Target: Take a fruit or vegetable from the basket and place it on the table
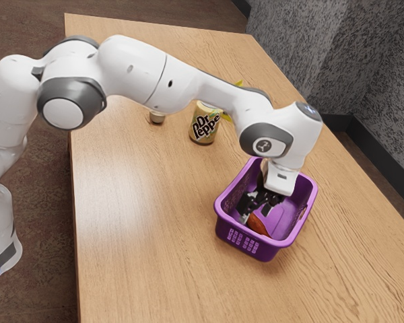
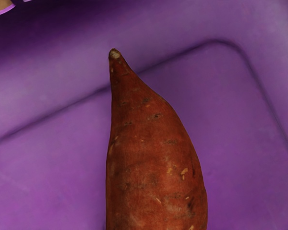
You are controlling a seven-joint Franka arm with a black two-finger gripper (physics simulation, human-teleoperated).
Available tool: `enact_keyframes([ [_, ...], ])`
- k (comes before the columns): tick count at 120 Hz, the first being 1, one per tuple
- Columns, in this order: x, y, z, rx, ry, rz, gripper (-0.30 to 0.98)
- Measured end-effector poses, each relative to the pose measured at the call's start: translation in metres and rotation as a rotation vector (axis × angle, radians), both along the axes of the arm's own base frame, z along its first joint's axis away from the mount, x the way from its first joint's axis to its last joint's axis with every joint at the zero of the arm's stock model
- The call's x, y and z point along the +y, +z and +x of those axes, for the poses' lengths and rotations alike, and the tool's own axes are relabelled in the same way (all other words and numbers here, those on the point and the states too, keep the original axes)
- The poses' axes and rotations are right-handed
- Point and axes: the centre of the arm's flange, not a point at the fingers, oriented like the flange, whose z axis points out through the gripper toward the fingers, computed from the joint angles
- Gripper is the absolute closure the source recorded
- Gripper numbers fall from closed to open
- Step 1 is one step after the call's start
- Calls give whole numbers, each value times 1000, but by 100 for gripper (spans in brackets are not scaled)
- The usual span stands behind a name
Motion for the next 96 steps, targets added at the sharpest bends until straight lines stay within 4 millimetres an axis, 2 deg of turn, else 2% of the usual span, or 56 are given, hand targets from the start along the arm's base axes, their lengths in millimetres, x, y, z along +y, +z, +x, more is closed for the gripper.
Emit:
enact_keyframes([
  [24,-1,-2,0,0,0,-2,13],
  [42,-10,-3,-1,3,-10,-9,16],
  [79,-13,-9,4,3,-7,-6,46],
  [96,-13,-9,5,0,-3,-14,50],
])
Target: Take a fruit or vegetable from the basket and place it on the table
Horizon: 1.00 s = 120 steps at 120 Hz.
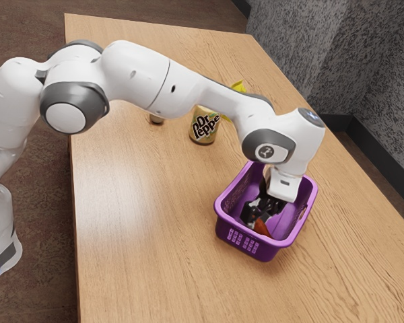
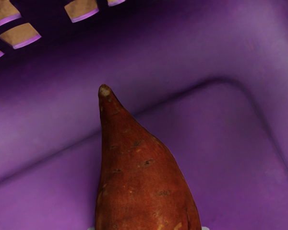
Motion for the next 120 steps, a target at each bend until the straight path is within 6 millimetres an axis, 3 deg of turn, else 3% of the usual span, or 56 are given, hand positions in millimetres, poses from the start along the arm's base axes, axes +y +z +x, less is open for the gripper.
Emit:
enact_keyframes([
  [12,1,12,0,-20,1,-9,51],
  [28,-8,73,-1,-97,-22,-35,52],
  [46,5,135,-15,-147,-20,-61,52],
  [53,36,162,-21,-172,18,-53,52],
  [62,81,179,-24,-172,80,-34,51],
  [82,129,168,-37,-105,136,-11,52],
  [106,208,190,-100,-93,198,-27,51],
  [120,252,188,-114,-84,257,-8,52],
])
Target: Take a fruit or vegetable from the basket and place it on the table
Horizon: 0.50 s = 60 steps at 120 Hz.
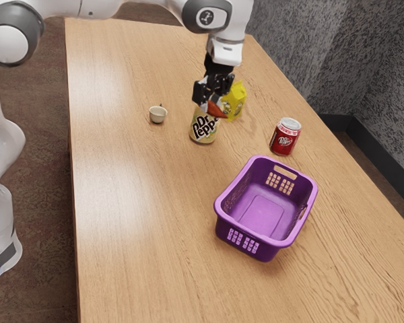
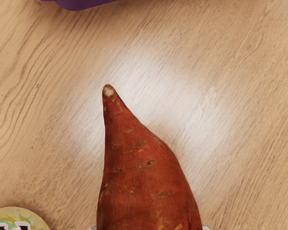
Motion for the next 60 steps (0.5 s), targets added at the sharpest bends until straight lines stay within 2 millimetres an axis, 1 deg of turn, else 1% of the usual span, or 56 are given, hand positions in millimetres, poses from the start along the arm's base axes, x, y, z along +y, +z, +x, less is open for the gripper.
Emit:
enact_keyframes([
  [4,3,-1,-1,3,3,4,52],
  [8,2,-1,-1,4,-2,8,52],
  [20,-16,-1,1,6,-38,14,51],
  [22,-19,-1,1,7,-44,16,49],
  [30,-26,-3,2,16,-63,32,31],
  [38,-28,-4,2,23,-70,42,19],
  [48,-26,-6,3,29,-70,50,11],
  [60,-24,-9,4,38,-67,54,5],
])
